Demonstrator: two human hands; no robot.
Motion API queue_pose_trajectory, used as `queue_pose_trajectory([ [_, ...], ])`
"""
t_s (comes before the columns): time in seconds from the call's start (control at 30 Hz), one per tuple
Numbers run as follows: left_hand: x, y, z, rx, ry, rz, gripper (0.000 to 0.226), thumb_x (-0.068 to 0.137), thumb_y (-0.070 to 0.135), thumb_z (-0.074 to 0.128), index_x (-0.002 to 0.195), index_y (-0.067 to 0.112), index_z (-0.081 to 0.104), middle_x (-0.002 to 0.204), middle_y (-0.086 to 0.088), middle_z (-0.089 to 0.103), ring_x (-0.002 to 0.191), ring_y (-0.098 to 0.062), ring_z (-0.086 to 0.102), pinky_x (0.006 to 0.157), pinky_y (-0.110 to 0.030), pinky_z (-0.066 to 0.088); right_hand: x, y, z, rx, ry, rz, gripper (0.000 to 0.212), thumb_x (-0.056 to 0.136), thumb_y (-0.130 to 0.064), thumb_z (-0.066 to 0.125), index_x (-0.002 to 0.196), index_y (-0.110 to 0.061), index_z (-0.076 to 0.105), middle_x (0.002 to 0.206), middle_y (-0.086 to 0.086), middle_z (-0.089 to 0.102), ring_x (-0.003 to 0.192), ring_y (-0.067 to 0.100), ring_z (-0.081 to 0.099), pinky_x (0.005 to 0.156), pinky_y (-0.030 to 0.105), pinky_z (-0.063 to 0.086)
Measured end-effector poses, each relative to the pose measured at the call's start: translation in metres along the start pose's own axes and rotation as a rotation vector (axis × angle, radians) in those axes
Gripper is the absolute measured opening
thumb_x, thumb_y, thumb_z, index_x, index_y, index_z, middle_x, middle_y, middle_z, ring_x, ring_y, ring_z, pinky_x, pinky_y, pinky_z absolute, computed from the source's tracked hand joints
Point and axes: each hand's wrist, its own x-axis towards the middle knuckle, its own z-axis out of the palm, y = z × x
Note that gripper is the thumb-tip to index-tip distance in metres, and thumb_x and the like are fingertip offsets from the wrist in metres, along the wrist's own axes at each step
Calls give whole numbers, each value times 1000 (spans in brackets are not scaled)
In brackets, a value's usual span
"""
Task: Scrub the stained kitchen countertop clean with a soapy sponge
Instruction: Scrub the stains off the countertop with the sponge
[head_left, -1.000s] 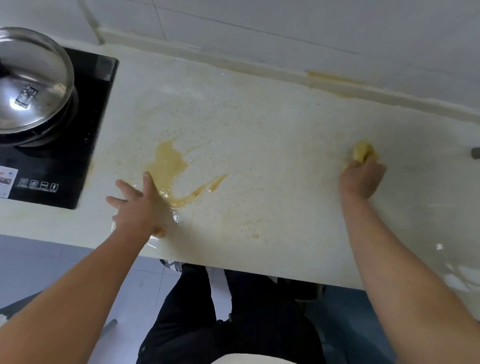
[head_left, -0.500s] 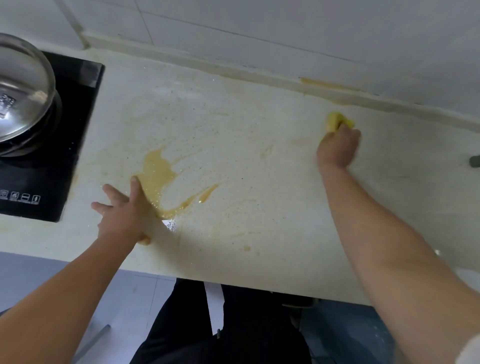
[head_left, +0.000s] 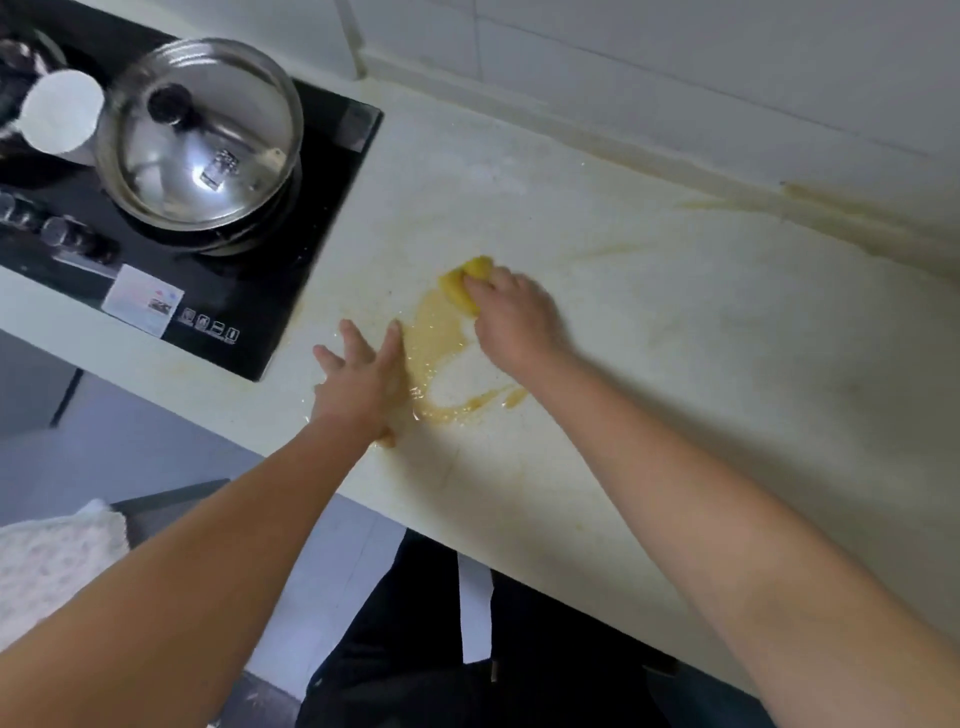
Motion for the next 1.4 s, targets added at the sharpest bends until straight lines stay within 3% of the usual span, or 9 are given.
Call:
queue_pose_trajectory([
  [0.13, 0, -20, 8, -79, 30, 34, 124, 73, 17, 82, 160, 37, -5, 166, -16, -13, 149, -59, -4, 106, -65, 44, -37, -8, 11, 2, -91, -333, 52, 79, -14, 54, 128, -31, 58, 103, 2, 54, 90, 30, 56, 78, 42, 50],
  [0.3, -9, -38, 37, -174, 38, -136, 93, 85, 16, 47, 154, 46, -7, 165, -11, -19, 146, -63, -10, 103, -66, 43, 30, 80, -34, 175, 329, 397, 37, 84, -16, 50, 118, -12, 63, 115, 19, 54, 103, 39, 55, 91, 41, 44],
  [0.4, -25, -55, 48, -148, 62, -207, 86, 90, 17, 42, 156, 44, -6, 163, -8, -16, 146, -61, -6, 98, -58, 46, 82, 71, -45, 320, 323, 632, 40, 92, -16, 41, 126, -1, 55, 134, 24, 47, 121, 37, 47, 97, 32, 35],
  [0.53, -34, -64, 46, -123, 84, -195, 94, 84, 9, 49, 157, 39, -3, 163, -13, -7, 142, -58, 7, 83, -46, 48, 148, 4, -30, 238, 230, 434, 34, 93, -11, 46, 125, -11, 60, 132, 15, 51, 116, 35, 51, 94, 26, 36],
  [0.7, -28, -72, 54, -125, 86, -214, 105, 72, 9, 64, 152, 45, 5, 160, -10, 3, 134, -57, 20, 78, -48, 55, 125, -76, 0, 10, -69, -203, 49, 83, -5, 44, 123, -27, 61, 116, 9, 53, 100, 34, 52, 83, 47, 49],
  [0.87, -24, -82, 65, -82, 92, -159, 122, 60, 13, 81, 152, 43, 7, 161, -15, 4, 132, -58, 21, 94, -49, 53, 30, -51, 15, 13, -254, -583, 47, 80, -8, 57, 122, -26, 65, 105, 4, 57, 94, 30, 53, 81, 44, 46],
  [0.97, -26, -85, 66, -37, 152, -101, 123, 62, 13, 83, 155, 40, 7, 161, -17, 3, 134, -59, 19, 98, -48, 50, 59, -13, 2, -20, -61, -438, 41, 78, -6, 55, 116, -16, 68, 102, 13, 57, 93, 36, 54, 80, 45, 49],
  [1.13, -24, -85, 68, -61, 189, -100, 121, 68, 10, 82, 156, 40, 4, 162, -17, -1, 139, -62, 12, 105, -54, 46, 168, -13, -13, 84, 229, 346, 34, 91, -9, 43, 122, -7, 55, 126, 21, 50, 112, 41, 52, 97, 44, 43],
  [1.4, -25, -88, 66, -111, 157, -83, 143, 52, 32, 99, 159, 34, 4, 163, -18, -2, 141, -62, 10, 110, -59, 40, 70, -156, 52, -47, -51, -349, 50, 79, -12, 48, 128, -17, 57, 109, 13, 55, 94, 34, 53, 79, 45, 47],
])
